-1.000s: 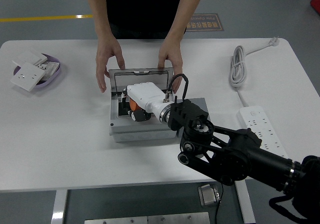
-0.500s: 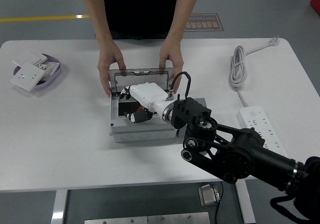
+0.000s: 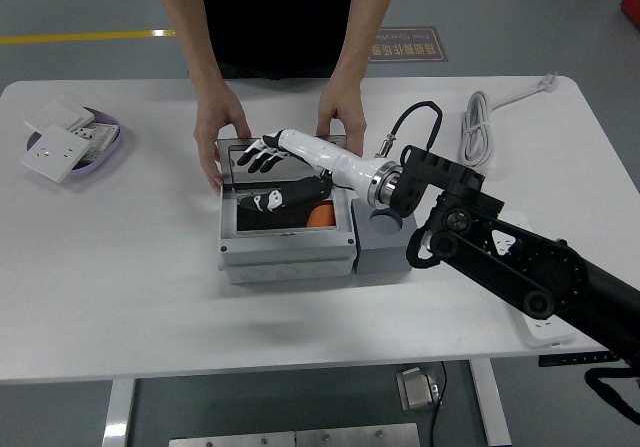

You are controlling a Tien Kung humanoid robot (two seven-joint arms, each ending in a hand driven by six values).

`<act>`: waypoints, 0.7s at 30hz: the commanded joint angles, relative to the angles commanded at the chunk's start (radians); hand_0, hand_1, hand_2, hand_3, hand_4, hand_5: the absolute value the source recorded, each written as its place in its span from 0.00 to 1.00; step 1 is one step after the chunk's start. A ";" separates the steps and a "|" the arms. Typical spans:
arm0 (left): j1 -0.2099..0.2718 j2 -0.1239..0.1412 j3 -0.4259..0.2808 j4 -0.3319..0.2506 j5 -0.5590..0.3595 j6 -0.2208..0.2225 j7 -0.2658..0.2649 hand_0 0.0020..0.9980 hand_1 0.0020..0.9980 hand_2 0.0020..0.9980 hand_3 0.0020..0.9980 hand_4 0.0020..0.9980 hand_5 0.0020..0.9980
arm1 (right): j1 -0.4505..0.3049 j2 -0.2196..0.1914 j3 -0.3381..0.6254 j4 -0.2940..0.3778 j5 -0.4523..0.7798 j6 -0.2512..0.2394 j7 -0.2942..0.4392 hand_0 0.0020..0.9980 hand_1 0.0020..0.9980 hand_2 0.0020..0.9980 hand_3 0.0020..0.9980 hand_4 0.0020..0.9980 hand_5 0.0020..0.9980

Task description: Pick up the cylinder from the cube,place it in the box,flap close box

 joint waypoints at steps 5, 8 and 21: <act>-0.003 0.002 -0.007 0.000 0.011 0.000 0.004 0.57 0.61 0.58 0.60 0.72 0.25 | 0.087 0.000 -0.018 -0.061 0.174 -0.015 0.008 0.78 0.67 0.69 0.69 0.83 0.36; -0.005 0.002 -0.011 0.000 0.015 0.000 0.006 0.57 0.61 0.58 0.60 0.73 0.25 | 0.139 0.011 -0.044 -0.126 0.258 -0.024 0.018 0.74 0.65 0.67 0.69 0.81 0.38; -0.011 -0.001 -0.020 -0.001 0.027 0.000 0.011 0.57 0.61 0.58 0.60 0.72 0.25 | 0.220 0.031 -0.150 -0.391 0.354 -0.046 0.046 0.72 0.64 0.66 0.68 0.80 0.38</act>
